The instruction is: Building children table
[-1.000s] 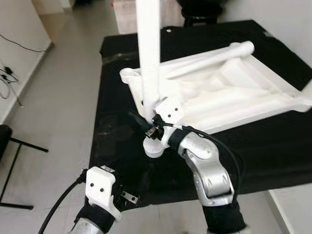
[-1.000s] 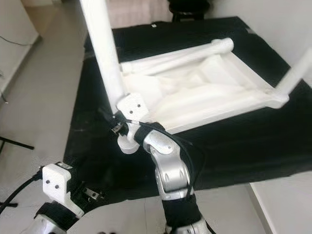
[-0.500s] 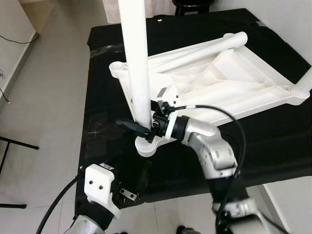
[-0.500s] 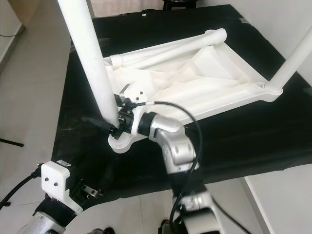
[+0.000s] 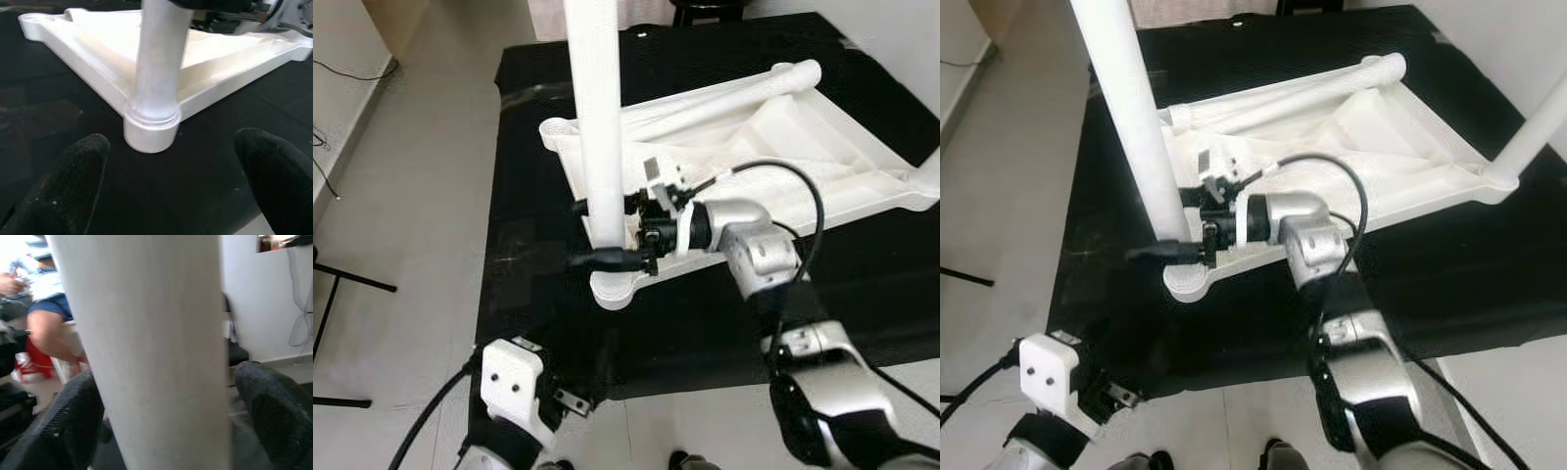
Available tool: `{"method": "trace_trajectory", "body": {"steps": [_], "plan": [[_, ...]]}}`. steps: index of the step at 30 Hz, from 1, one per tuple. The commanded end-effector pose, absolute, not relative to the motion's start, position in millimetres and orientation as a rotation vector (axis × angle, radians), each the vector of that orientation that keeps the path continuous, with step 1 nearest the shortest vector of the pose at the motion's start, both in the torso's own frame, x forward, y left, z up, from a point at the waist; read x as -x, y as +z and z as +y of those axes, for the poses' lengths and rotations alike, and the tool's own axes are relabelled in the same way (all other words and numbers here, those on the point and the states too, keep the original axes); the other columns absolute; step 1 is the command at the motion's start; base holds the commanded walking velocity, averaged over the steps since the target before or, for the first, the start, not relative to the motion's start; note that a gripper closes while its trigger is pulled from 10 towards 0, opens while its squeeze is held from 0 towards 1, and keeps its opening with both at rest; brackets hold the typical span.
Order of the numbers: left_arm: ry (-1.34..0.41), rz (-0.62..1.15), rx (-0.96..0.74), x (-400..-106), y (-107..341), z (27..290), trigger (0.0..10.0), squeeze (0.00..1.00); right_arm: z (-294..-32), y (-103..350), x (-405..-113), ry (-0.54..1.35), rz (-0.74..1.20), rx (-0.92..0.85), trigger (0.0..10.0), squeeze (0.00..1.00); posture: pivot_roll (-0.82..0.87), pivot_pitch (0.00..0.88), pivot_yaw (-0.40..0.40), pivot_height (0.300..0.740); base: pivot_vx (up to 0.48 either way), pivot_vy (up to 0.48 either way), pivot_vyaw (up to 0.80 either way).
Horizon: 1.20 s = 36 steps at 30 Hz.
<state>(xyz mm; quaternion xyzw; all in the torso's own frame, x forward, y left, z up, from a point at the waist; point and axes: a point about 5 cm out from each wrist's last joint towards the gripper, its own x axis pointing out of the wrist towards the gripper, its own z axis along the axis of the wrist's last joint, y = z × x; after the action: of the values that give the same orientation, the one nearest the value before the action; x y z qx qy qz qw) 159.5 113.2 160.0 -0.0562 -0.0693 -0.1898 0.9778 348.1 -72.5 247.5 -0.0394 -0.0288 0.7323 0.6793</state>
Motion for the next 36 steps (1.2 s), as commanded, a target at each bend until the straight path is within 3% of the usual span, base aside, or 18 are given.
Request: {"method": "trace_trajectory", "body": {"steps": [1, 11, 13, 15, 16, 18, 19, 21, 22, 24, 31, 32, 33, 36], "plan": [[-0.385, -0.124, 0.107, -155.3, 160.1, 112.0, 10.0, 0.0, -71.9, 252.4, -347.9, 1.723, -0.068, 0.11, 0.0, 0.0, 0.1, 0.278, 0.012, 0.74, 0.0, 0.0, 0.0], [-0.387, -0.124, 0.109, -156.3, 159.9, 111.0, 10.0, 0.0, -84.3, 248.6, -347.7, 1.736, -0.083, 0.142, 0.0, 0.0, 0.07, 0.269, 0.008, 0.74, 0.0, 0.0, 0.0], [-0.385, -0.129, 0.111, -157.8, 160.0, 111.2, 10.0, 0.0, -94.0, 238.6, -342.1, 1.548, -0.129, 0.107, 0.0, 0.0, 0.06, 0.267, 0.001, 0.74, 0.0, 0.0, 0.0], [-0.385, -0.129, 0.111, -157.8, 160.0, 111.2, 10.0, 0.0, -94.0, 238.6, -342.1, 1.548, -0.129, 0.107, 0.0, 0.0, 0.06, 0.267, 0.001, 0.74, 0.0, 0.0, 0.0], [-0.384, -0.131, 0.11, -158.8, 159.8, 112.9, 10.0, 0.0, -85.3, 210.9, -328.6, 1.243, -0.069, 0.069, 0.0, 0.0, 0.05, 0.261, -0.002, 0.74, 0.0, 0.0, 0.0], [-0.384, -0.131, 0.11, -158.8, 159.8, 112.9, 10.0, 0.0, -85.3, 210.9, -328.6, 1.243, -0.069, 0.069, 0.0, 0.0, 0.05, 0.261, -0.002, 0.74, 0.0, 0.0, 0.0], [-0.384, -0.132, 0.11, -159.0, 159.7, 113.6, 10.0, 0.0, -81.9, 199.8, -322.8, 1.09, -0.038, 0.067, 0.0, 0.0, 0.05, 0.261, -0.002, 0.74, 0.0, 0.0, 0.0], [-0.384, -0.132, 0.11, -159.0, 159.7, 113.6, 10.0, 0.0, -81.9, 199.8, -322.8, 1.09, -0.038, 0.067, 0.0, 0.0, 0.05, 0.261, -0.002, 0.74, 0.0, 0.0, 0.0], [-0.383, -0.133, 0.108, -160.1, 159.5, 115.1, 10.0, 0.0, -81.9, 178.6, -308.9, 0.845, 0.065, 0.064, 0.0, 0.0, 0.04, 0.258, 0.008, 0.74, 0.0, 0.0, 0.0], [-0.384, -0.135, 0.101, -164.7, 158.0, 117.4, 10.0, 0.0, -80.0, 159.4, -297.7, 0.647, 0.126, 0.126, 0.0, 0.0, 0.03, 0.225, 0.026, 0.74, 0.0, 0.0, 0.0], [-0.384, -0.142, 0.093, -171.8, 156.0, 117.2, 10.0, 0.0, -60.9, 171.2, -312.1, 0.666, 0.065, 0.147, 0.0, 0.0, 0.04, 0.205, 0.009, 0.74, 0.0, 0.0, 0.0], [-0.372, -0.147, 0.09, -172.8, 155.9, 117.8, 10.0, 0.0, -58.8, 175.0, -312.9, 0.665, 0.055, 0.128, 7.6, 0.0, 0.04, 0.2, 0.007, 0.74, 0.0, 0.0, 0.0], [-0.362, -0.149, 0.09, -173.6, 155.8, 118.4, 10.0, 0.0, -57.5, 179.0, -311.5, 0.673, 0.046, 0.081, 10.0, 1.0, 0.04, 0.199, 0.006, 0.74, 0.0, 0.0, 0.0], [-0.357, -0.15, 0.092, -174.7, 155.5, 119.1, 10.0, 0.0, -58.2, 186.6, -308.9, 0.733, 0.003, 0.008, 10.0, 1.0, 0.03, 0.194, 0.007, 0.74, 0.0, 0.0, 0.0]]}}
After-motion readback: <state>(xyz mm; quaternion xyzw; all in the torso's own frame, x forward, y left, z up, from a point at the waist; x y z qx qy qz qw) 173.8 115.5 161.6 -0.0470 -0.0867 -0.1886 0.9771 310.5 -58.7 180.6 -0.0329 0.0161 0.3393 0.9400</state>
